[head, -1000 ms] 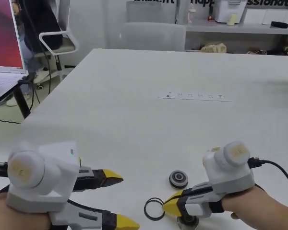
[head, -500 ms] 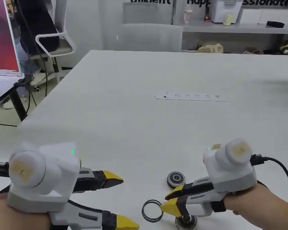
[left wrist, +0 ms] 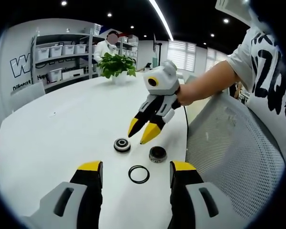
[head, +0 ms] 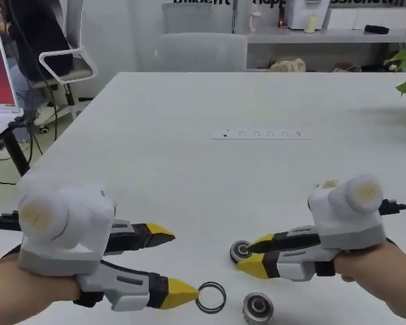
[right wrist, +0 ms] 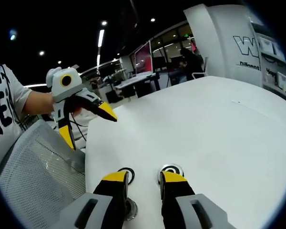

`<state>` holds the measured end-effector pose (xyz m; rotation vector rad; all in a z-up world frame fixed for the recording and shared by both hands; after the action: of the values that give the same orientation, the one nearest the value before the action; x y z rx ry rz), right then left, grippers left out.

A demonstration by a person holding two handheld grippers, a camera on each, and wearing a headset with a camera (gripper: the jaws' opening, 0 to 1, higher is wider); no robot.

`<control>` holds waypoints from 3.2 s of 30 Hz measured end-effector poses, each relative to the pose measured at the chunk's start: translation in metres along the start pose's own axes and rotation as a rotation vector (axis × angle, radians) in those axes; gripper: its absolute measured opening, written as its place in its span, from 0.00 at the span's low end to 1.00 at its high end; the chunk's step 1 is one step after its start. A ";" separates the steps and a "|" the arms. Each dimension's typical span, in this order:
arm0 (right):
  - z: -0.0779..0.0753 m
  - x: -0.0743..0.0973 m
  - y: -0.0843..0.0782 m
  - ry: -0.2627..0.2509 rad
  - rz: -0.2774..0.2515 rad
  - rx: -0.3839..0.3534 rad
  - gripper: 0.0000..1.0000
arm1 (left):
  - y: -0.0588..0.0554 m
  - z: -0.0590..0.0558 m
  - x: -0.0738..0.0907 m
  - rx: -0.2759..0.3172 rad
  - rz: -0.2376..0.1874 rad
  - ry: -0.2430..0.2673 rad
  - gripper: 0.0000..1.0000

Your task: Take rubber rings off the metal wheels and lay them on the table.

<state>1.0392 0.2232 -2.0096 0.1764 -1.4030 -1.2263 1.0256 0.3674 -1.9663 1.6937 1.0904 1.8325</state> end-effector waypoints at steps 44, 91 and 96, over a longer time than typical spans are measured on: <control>-0.042 0.011 -0.019 -0.128 0.018 0.038 0.31 | 0.027 0.042 -0.062 0.005 0.028 -0.040 0.46; -0.046 0.004 -0.032 -0.115 0.031 0.011 0.30 | 0.019 0.034 -0.130 -0.030 0.107 -0.070 0.13; -0.046 0.002 -0.033 -0.114 0.034 0.014 0.30 | 0.018 0.033 -0.131 -0.074 0.106 -0.049 0.11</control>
<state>1.0575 0.1822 -2.0438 0.0927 -1.5075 -1.2150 1.0836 0.2665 -2.0376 1.7745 0.9182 1.8608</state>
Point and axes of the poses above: the centre of the closed fingertips' face, and the gripper's own axes: x roughly backward along the fingers, z roughly to its left, y roughly out of its top, the point moved 4 cm from there along x, roughly backward along the fingers, and after that the axes turned 10 degrees about z, right-handed, at the moved point
